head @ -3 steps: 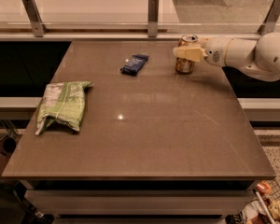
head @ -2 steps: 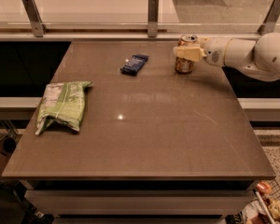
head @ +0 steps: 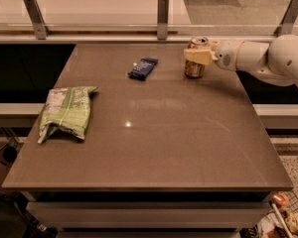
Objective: Move orange can near green jalapeno chip bag
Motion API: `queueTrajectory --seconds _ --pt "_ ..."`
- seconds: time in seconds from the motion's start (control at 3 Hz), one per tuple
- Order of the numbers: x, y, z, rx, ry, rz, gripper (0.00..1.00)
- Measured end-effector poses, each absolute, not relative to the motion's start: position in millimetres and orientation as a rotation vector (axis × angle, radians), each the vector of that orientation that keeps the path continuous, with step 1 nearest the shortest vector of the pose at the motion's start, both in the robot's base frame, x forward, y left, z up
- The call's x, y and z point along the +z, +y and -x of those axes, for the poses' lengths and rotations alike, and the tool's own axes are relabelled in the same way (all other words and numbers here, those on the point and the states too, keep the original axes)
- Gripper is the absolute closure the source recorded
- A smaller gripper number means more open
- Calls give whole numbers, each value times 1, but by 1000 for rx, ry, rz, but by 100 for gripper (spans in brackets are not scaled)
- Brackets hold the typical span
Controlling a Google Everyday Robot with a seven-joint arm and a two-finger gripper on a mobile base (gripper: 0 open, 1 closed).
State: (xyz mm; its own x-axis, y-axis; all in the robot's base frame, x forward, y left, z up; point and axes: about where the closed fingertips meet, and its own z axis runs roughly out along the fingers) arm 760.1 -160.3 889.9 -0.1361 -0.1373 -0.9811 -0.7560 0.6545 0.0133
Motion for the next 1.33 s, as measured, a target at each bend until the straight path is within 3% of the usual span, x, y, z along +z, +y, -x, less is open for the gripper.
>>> queueTrajectory --seconds 1.33 --pt "942 -117 -711 688 1584 843 100"
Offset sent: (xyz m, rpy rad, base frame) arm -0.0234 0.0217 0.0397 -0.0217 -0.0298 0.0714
